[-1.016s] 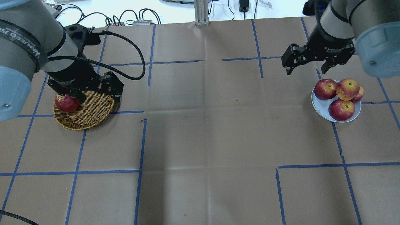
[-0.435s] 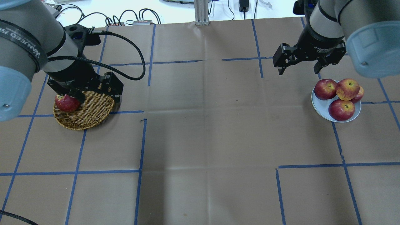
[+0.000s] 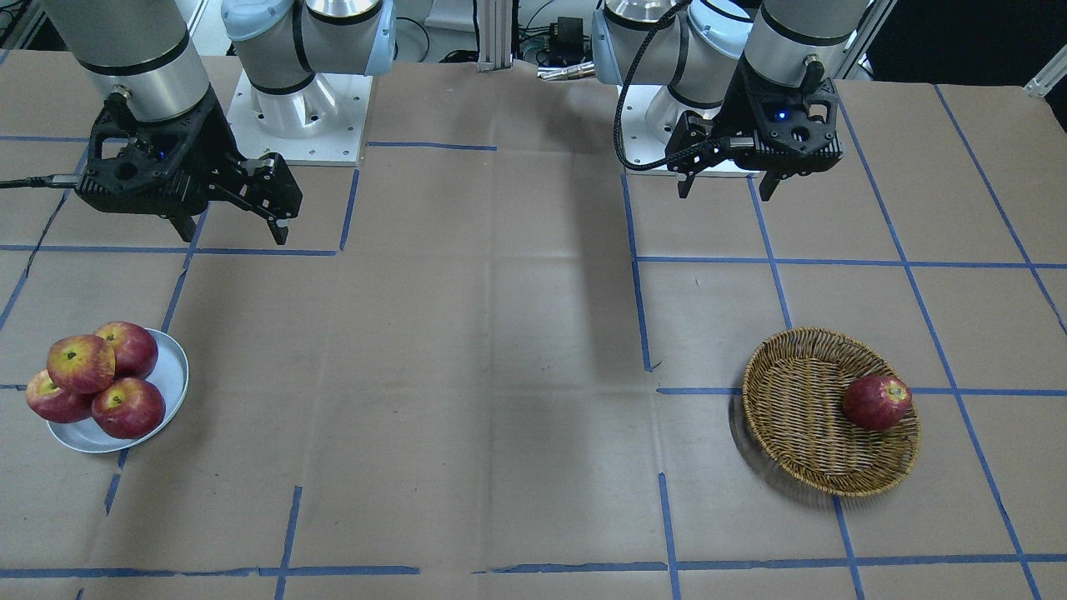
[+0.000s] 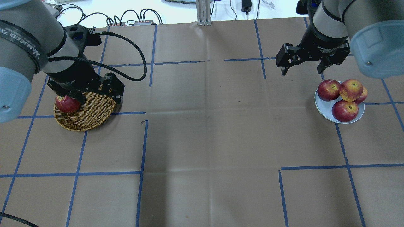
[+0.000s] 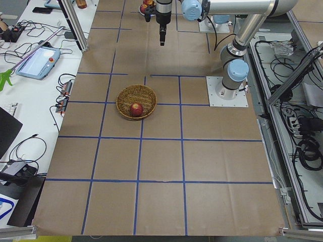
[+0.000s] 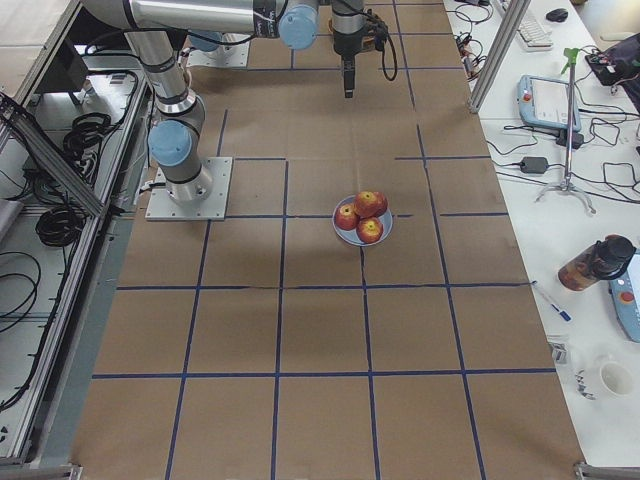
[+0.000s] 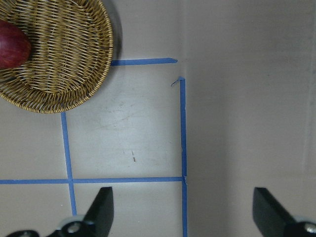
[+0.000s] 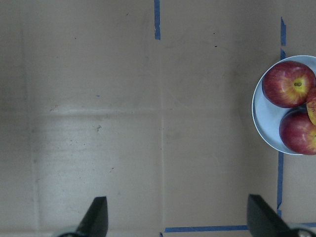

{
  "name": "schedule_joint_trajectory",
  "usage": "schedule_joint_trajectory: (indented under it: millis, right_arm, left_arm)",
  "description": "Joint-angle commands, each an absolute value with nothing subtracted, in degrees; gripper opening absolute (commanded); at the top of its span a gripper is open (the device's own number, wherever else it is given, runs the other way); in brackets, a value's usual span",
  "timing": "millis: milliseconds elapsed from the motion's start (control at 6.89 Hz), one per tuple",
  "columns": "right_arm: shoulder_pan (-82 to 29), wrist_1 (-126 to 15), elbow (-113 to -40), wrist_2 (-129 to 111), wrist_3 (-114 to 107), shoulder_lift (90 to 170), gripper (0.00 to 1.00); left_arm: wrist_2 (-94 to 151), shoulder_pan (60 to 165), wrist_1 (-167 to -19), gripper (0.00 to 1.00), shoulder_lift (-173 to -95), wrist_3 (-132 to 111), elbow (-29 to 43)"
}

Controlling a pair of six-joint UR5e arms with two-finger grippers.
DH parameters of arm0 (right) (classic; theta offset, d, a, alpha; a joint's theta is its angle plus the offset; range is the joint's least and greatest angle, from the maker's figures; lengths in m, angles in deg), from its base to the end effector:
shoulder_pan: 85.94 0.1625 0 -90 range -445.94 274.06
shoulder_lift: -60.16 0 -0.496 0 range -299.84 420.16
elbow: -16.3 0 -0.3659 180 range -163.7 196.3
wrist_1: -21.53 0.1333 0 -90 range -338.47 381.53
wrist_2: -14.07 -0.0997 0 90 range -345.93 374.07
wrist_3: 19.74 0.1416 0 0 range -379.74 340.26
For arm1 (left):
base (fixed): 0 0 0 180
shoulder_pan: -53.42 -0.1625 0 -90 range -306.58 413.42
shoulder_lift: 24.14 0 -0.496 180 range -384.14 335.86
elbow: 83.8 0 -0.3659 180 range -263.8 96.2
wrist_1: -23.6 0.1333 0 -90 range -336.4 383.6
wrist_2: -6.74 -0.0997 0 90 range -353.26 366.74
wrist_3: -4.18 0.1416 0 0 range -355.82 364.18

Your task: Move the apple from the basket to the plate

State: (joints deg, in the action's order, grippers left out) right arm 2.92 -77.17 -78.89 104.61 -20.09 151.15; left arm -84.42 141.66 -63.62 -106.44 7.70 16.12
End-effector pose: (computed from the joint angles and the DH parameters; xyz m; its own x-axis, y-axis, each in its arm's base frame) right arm 0.1227 -0.4694 0.4983 -0.9998 0.0145 0.0099 0.0137 0.9968 -0.0784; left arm -0.1181 -0.4041 0.4993 -0.9993 0.0305 -0.0208 0.0307 0.9995 -0.0085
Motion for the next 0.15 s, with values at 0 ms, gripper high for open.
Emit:
schedule_joint_trajectory:
  millis: [0]
  right_arm:
    - [3.00, -77.17, -78.89, 104.60, -20.09, 151.21, 1.00]
  left_arm:
    - [-84.41, 141.66, -63.59, 0.99, -106.49, 7.70, 16.13]
